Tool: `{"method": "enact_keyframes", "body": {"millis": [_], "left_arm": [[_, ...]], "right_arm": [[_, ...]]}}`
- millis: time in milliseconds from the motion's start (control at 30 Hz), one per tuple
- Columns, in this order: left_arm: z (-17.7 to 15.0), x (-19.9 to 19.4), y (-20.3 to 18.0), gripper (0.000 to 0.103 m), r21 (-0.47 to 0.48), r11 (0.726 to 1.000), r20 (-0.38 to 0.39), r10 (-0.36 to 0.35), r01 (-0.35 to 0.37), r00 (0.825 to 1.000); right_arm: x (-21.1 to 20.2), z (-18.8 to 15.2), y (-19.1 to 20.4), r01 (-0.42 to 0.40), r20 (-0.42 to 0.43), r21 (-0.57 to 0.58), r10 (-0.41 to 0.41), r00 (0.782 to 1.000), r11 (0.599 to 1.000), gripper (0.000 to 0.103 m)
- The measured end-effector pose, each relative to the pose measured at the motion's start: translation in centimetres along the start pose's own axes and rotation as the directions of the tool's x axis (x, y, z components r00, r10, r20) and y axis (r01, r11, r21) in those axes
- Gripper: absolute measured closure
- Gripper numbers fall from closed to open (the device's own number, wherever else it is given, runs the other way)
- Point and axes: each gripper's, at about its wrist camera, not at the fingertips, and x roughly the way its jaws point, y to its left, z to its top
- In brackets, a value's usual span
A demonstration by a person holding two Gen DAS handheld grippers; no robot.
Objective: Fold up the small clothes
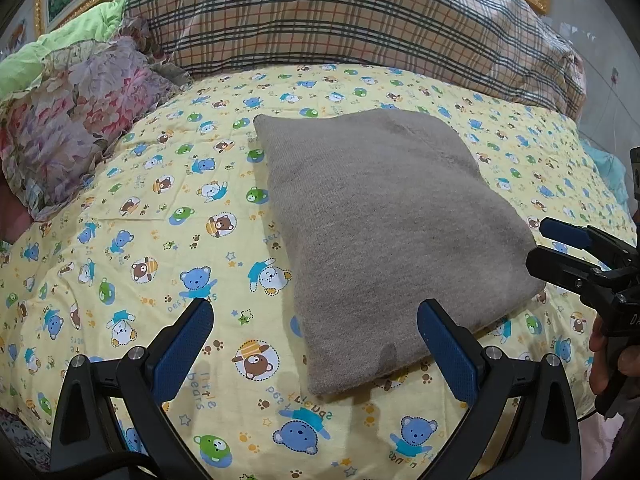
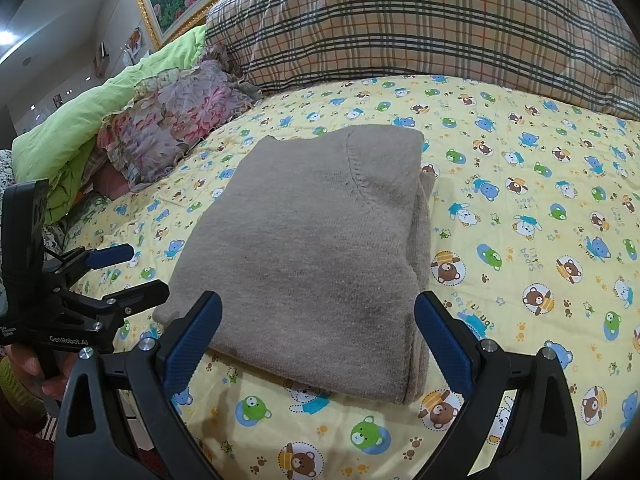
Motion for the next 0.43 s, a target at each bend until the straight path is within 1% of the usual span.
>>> {"method": "enact_keyframes", "body": {"millis": [433], "left_arm": [[0.47, -0.23, 0.22, 0.001, -0.001, 1.000, 0.010, 0.005, -0.005, 1.000]], "right_arm": [[-0.23, 0.15, -0.18, -0.003, 0.002, 0.003, 0.003, 1.000, 1.000, 0.006]]}}
